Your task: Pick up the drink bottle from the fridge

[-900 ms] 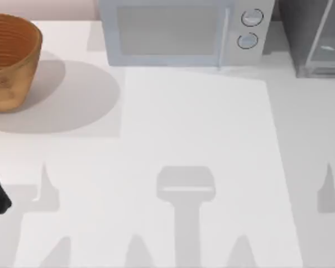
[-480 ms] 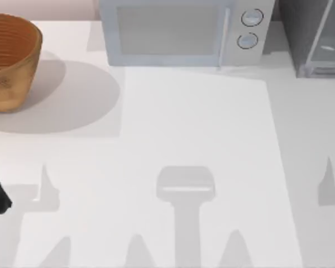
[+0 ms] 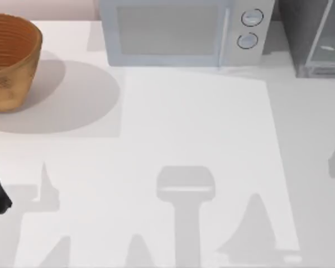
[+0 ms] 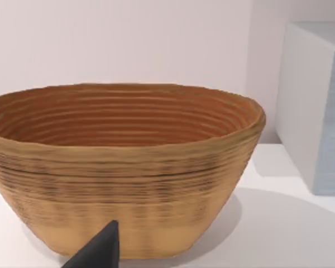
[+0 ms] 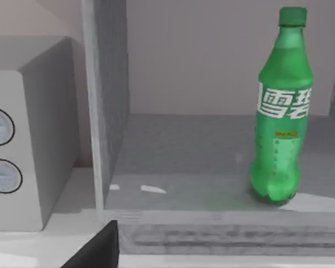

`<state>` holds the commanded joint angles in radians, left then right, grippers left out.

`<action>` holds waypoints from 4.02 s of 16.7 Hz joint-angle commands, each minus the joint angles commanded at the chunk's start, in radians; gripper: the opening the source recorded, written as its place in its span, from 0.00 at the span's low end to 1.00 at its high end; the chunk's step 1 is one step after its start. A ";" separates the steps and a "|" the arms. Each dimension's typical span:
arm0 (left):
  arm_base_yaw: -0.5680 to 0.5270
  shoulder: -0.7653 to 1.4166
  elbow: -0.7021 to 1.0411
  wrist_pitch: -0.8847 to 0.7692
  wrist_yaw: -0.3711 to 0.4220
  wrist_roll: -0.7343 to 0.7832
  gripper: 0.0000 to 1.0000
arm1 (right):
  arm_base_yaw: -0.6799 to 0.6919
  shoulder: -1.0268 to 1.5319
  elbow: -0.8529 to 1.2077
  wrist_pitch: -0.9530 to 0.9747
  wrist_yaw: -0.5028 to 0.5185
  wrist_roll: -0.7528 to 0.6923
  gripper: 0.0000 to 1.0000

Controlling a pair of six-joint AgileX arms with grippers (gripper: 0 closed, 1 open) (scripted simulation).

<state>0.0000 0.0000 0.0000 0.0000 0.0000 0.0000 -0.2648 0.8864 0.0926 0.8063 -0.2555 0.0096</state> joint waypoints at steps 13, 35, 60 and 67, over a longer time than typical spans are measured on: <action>0.000 0.000 0.000 0.000 0.000 0.000 1.00 | -0.263 0.892 0.089 0.796 -0.253 0.008 1.00; 0.000 0.000 0.000 0.000 0.000 0.000 1.00 | -0.039 1.223 0.809 0.405 -0.014 -0.004 1.00; 0.000 0.000 0.000 0.000 0.000 0.000 1.00 | 0.002 1.368 1.097 0.260 0.028 -0.006 0.55; 0.000 0.000 0.000 0.000 0.000 0.000 1.00 | 0.002 1.368 1.097 0.260 0.028 -0.006 0.02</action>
<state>0.0000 0.0000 0.0000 0.0000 0.0000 0.0000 -0.2628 2.2545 1.1892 1.0667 -0.2273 0.0040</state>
